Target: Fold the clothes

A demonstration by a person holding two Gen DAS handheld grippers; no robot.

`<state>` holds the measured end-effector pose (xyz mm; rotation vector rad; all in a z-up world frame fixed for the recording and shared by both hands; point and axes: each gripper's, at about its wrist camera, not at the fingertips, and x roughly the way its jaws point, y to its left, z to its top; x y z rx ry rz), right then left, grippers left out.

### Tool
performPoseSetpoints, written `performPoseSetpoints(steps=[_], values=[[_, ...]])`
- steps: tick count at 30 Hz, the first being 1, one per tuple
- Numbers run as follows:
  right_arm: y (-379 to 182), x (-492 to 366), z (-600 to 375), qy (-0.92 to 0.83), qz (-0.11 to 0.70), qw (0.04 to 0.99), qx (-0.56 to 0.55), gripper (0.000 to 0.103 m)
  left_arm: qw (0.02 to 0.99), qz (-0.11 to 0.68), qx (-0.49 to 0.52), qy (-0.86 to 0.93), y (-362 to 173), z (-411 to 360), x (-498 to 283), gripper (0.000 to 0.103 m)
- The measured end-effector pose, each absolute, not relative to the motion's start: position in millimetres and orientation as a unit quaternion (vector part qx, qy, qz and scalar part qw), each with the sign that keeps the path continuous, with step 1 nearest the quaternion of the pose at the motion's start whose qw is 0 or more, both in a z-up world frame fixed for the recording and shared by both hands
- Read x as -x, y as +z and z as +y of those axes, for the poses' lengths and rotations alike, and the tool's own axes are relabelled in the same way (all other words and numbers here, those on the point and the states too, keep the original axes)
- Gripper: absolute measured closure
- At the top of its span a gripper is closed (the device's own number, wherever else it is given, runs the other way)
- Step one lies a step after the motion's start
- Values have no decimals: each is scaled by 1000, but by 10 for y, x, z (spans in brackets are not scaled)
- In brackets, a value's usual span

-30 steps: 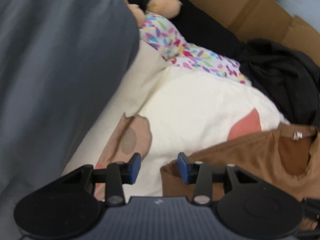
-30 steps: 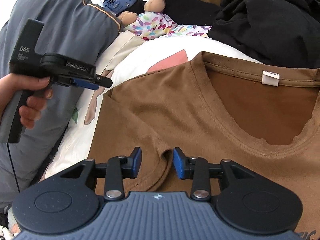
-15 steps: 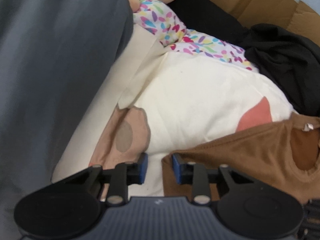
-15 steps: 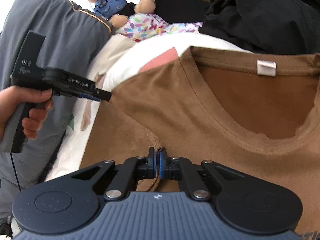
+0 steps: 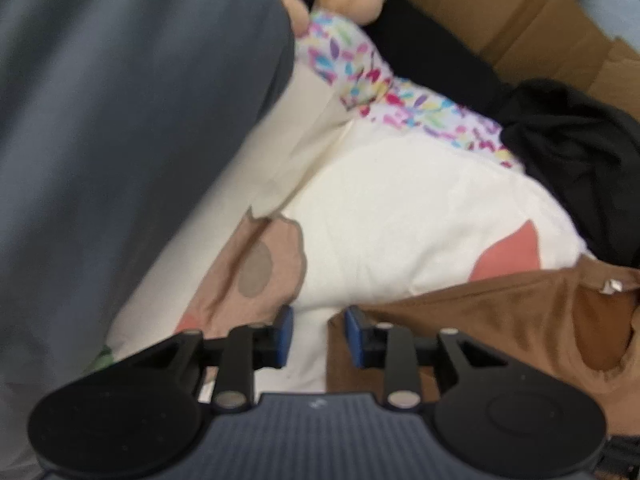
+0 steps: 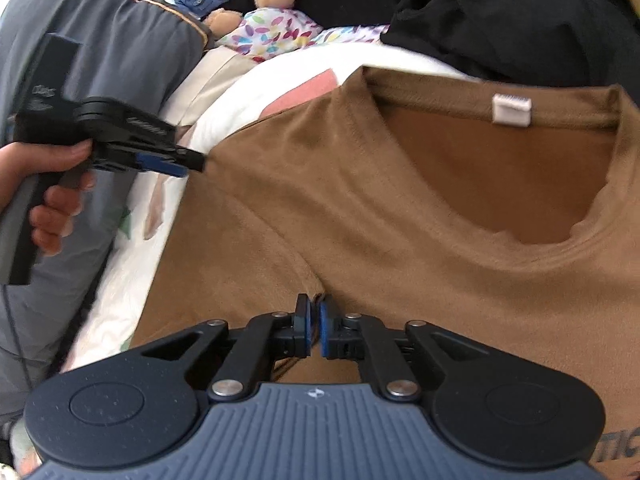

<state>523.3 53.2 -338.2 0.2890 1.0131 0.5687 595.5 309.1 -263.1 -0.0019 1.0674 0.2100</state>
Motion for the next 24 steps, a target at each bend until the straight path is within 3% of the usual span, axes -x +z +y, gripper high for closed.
performPoseSetpoints(steps=[2,4,10,24], values=[[-3333,-5189,477,251,474,834,-128,81,866,490,6,102,-2518,3108,-5858,63],[-3326,-5154,437,247,478,831,-137,79,876,472,10,103,-2413,3130,-5790,60],[-3294,-4902,377,251,484,823,-158,77,878,467,35,100,-2278,3289,-5381,59],[-3306,-4182,743,302,491,794,-191,77,861,497,77,70,-2646,3467,-4193,60]])
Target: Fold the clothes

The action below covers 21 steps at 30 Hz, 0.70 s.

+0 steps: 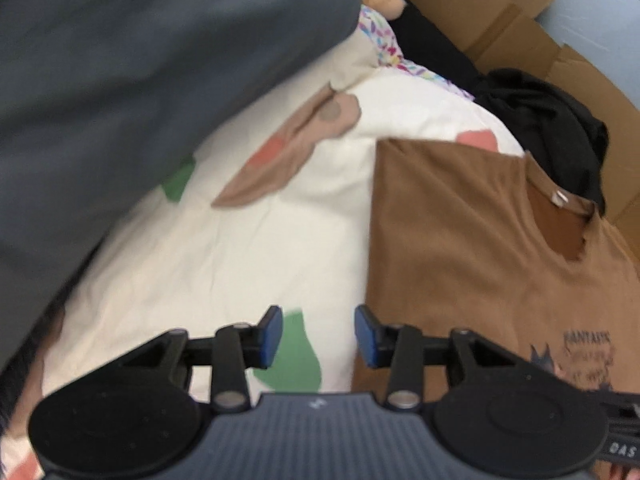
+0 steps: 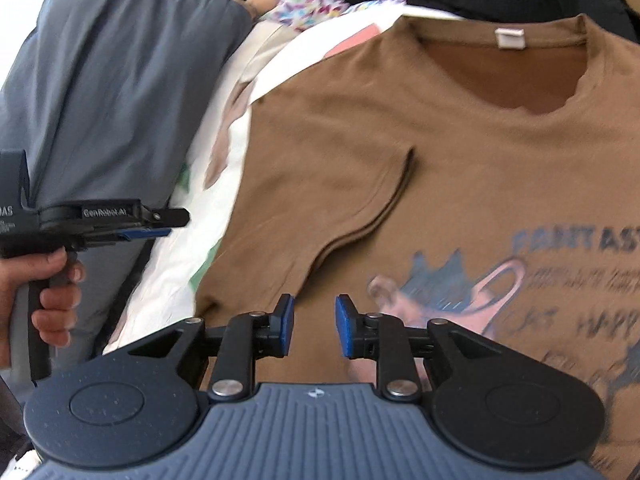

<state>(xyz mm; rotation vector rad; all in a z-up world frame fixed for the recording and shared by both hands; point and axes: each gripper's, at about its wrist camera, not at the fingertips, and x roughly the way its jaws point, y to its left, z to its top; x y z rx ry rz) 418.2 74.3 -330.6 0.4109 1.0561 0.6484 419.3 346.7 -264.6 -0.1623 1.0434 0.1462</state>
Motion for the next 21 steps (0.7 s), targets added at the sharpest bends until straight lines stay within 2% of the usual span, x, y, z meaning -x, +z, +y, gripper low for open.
performPoseSetpoints(steps=[12,17,21], values=[[-3422,-4066,1204,303,497,797,-161,78,860,507,51,23,-3040,3337,-3751,60],[-3472,-4091,1173,294,497,797,-173,99,857,514,16,18,-3152,3272,-3776,60],[-3390,-4011,1128,301,491,800,-165,101,857,514,-4,16,-3164,3281,-3779,63]])
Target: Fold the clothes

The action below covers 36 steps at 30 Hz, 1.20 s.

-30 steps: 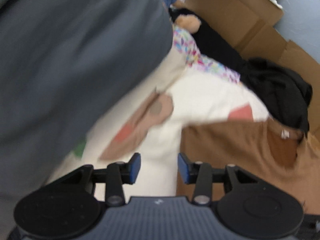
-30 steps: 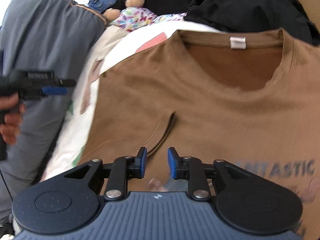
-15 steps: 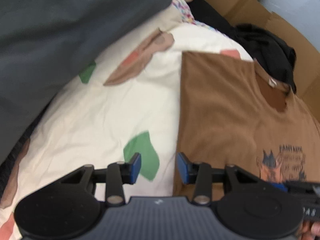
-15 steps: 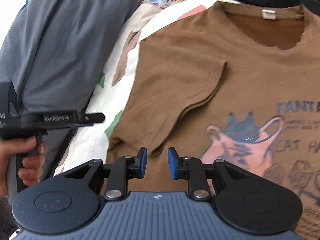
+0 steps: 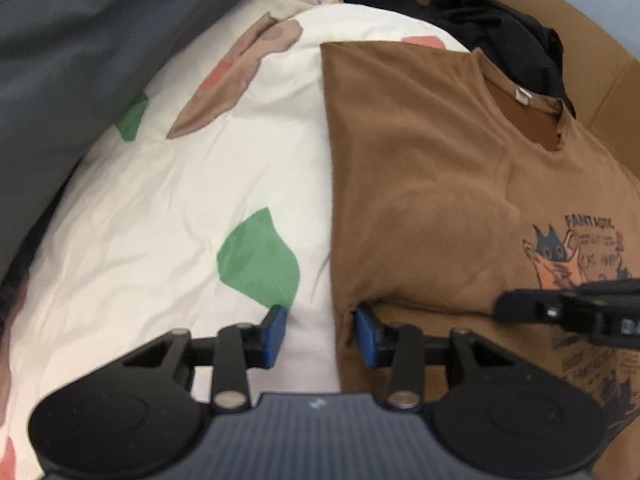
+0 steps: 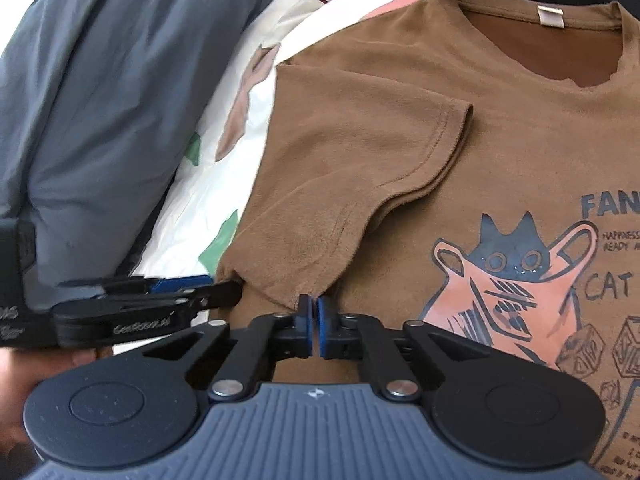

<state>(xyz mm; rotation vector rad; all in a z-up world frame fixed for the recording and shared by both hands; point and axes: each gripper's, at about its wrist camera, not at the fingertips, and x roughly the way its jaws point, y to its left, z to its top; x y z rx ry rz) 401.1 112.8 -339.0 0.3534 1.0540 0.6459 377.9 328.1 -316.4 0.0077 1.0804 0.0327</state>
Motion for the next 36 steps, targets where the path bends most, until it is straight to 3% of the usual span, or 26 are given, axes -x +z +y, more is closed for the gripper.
performPoseSetpoints(steps=[11,16,19,21,24,36], values=[[-3406,-3925,1048,261,526,797,-143,99,849,524,-68,-4,-3014,3176,-3569,64],[-3299,-3923,932,273,502,805,-160,97,862,505,-30,-19,-2863,3215,-3507,65],[-3250,-3992,966,282,493,808,-156,97,866,499,-23,-4,-2837,3196,-3590,70],[-3238,-4021,988,282,489,811,-156,97,867,498,5,2,-2823,3209,-3666,81],[-3224,-4086,1074,284,479,815,-158,97,873,488,15,4,-2814,3175,-3766,85],[-3468,-4260,1368,287,479,821,-116,97,870,489,62,19,-3138,3062,-3805,86]])
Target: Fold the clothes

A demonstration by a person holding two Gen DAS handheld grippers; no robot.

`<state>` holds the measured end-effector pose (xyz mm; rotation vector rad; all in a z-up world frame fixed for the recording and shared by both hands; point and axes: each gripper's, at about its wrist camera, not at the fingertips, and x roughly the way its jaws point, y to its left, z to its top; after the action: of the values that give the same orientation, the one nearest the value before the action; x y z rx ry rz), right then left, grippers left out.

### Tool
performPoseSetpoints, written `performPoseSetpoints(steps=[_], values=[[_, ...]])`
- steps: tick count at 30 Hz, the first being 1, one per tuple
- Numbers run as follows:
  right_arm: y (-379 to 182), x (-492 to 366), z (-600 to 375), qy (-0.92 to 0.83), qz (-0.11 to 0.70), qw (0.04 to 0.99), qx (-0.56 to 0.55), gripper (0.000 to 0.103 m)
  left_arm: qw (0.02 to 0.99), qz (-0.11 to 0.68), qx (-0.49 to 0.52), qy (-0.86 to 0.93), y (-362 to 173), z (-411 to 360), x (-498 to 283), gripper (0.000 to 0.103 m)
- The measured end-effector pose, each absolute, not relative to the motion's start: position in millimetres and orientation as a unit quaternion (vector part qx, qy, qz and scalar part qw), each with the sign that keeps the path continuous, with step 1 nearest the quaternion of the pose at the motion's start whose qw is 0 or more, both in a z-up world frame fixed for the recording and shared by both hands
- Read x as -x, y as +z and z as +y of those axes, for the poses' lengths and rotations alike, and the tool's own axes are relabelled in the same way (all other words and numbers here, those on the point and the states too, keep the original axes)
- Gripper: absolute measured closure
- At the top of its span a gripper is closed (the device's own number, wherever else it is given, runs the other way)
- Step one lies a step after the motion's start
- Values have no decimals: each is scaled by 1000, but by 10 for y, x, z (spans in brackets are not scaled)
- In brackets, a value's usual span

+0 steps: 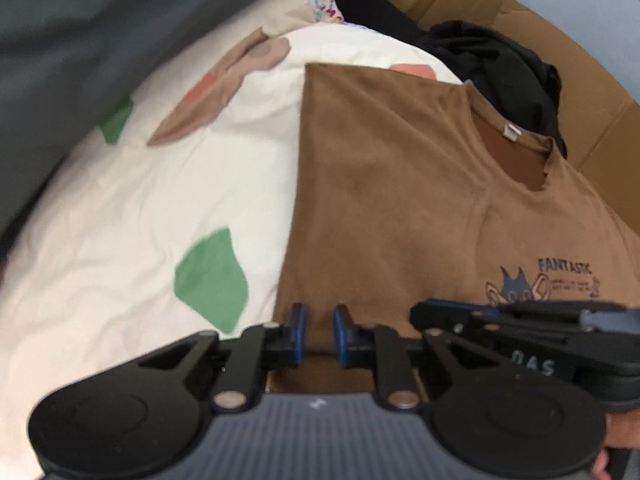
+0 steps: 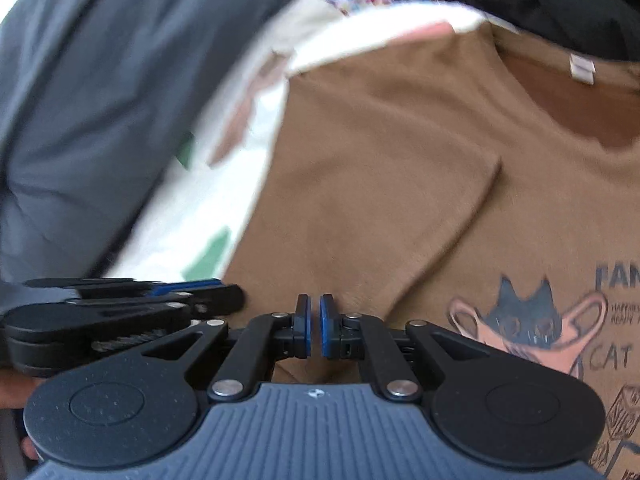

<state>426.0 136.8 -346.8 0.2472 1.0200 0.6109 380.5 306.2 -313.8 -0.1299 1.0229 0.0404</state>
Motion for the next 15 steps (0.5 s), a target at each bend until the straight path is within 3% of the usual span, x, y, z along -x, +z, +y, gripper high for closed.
performPoseSetpoints(steps=[7,15], values=[[-3440,-4009,1145,290,484,817,-119,96,865,497,62,25,-3099,2976,-3603,86],[-3052,-3845,631,269,485,824,-116,71,858,506,70,45,-2710,2961,-3498,69]])
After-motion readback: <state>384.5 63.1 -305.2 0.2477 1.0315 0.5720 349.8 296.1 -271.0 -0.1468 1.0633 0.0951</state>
